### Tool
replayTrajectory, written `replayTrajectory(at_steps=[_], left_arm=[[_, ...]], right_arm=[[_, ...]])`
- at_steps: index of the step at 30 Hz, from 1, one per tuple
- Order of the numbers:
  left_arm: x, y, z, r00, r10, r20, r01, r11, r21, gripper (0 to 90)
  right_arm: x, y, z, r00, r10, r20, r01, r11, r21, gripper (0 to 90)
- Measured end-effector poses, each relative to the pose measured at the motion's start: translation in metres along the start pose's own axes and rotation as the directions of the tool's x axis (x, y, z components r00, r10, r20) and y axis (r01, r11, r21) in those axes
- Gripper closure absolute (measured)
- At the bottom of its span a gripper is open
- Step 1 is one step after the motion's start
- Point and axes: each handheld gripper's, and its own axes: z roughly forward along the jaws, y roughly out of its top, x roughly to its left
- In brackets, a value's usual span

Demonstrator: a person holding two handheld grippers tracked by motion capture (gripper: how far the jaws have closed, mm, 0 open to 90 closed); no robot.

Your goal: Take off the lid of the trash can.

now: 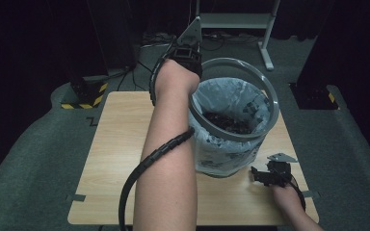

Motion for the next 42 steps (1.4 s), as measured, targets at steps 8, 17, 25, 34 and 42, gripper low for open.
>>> replayTrajectory(at_steps=[8, 17, 25, 34, 42], left_arm=[[0.009, -0.003, -0.01, 0.9999, -0.009, 0.014, 0.009, 0.9998, -0.016, 78.1], [0.025, -0.009, -0.005, 0.9995, -0.012, 0.028, 0.012, 0.9999, -0.005, 78.1], [0.044, -0.017, 0.0, 0.9989, -0.029, 0.036, 0.029, 0.9996, 0.007, 78.1], [0.067, -0.027, 0.003, 0.9968, -0.056, 0.057, 0.055, 0.9984, 0.013, 78.2], [0.089, -0.038, 0.003, 0.9943, -0.077, 0.074, 0.076, 0.997, 0.015, 78.2]], right_arm=[[0.0, 0.0, 0.0, 1.0, 0.0, 0.0, 0.0, 1.0, 0.001, 10.5], [0.0, 0.0, 0.0, 1.0, 0.0, 0.0, 0.0, 1.0, 0.001, 10.5], [0.0, 0.0, 0.0, 1.0, 0.0, 0.0, 0.0, 1.0, 0.001, 10.5], [0.0, 0.0, 0.0, 1.0, 0.0, -0.001, 0.0, 1.0, 0.001, 10.5], [0.001, 0.0, 0.0, 1.0, 0.003, 0.002, -0.003, 1.0, 0.0, 10.4]])
